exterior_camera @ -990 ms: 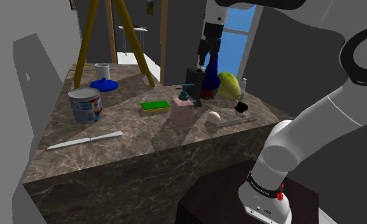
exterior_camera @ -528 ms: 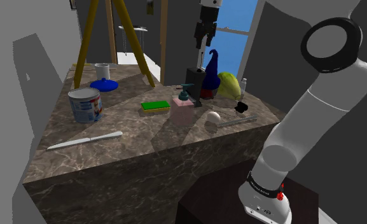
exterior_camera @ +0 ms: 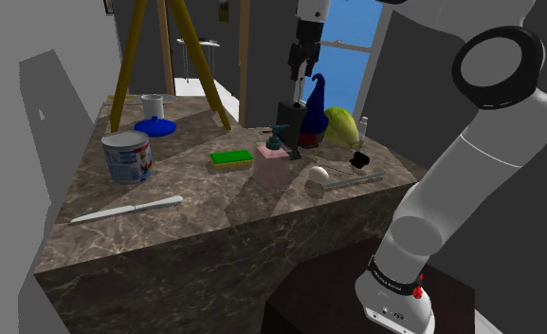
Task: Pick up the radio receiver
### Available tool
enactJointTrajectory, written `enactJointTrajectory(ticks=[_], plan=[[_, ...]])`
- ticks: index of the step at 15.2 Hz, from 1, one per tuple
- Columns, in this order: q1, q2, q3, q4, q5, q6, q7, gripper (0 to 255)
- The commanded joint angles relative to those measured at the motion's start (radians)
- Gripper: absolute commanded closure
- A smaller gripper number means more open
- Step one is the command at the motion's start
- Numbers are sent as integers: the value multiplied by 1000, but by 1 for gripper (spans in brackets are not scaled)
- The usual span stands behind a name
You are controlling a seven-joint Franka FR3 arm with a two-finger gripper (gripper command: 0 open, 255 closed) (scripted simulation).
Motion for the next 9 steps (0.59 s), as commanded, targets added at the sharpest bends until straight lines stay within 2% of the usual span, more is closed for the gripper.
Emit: enactJointTrajectory(ticks=[1, 2, 3, 9], plan=[[0, -5, 0, -23, 0, 18, 2, 0], [0, -5, 0, -23, 0, 18, 2, 0], [0, -5, 1, -22, 0, 18, 3, 255], [0, -4, 0, -20, 0, 17, 2, 255]])
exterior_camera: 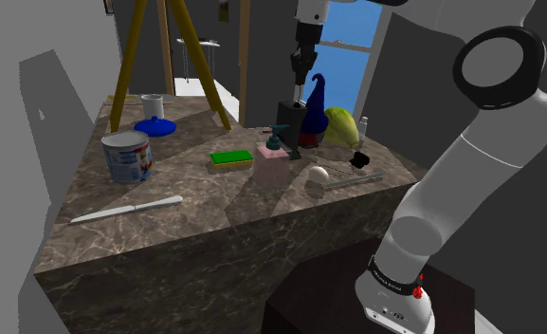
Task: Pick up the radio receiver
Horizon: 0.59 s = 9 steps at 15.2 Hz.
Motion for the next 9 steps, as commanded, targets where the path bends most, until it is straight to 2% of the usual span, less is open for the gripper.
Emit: enactJointTrajectory(ticks=[1, 3, 9], plan=[[0, 0, 0, 0, 0, 0, 0, 255], [0, -1, 0, -2, 0, 2, 0, 255], [0, 43, -2, 131, 5, -88, -10, 255]])
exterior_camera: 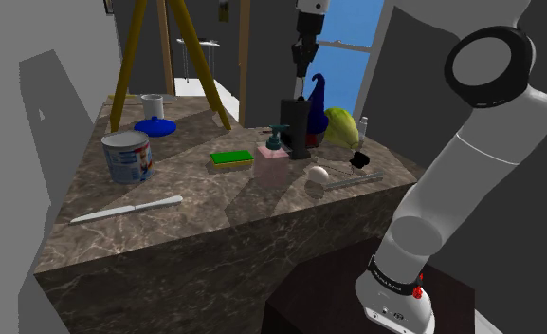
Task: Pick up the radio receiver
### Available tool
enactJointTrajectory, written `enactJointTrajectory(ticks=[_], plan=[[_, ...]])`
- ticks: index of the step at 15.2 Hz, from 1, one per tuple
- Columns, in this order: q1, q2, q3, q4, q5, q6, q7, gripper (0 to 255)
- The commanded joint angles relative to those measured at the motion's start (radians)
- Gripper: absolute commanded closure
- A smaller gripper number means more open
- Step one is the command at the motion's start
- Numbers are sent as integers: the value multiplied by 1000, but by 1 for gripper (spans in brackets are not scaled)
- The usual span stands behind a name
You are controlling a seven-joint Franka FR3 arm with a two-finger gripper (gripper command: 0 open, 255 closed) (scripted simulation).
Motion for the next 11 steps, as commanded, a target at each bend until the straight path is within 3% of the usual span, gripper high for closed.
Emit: enactJointTrajectory(ticks=[1, 9, 11], plan=[[0, 14, 0, 46, 2, -31, -3, 255], [-3, 99, -7, 267, 12, -166, -21, 255], [-3, 101, -7, 271, 13, -169, -21, 255]])
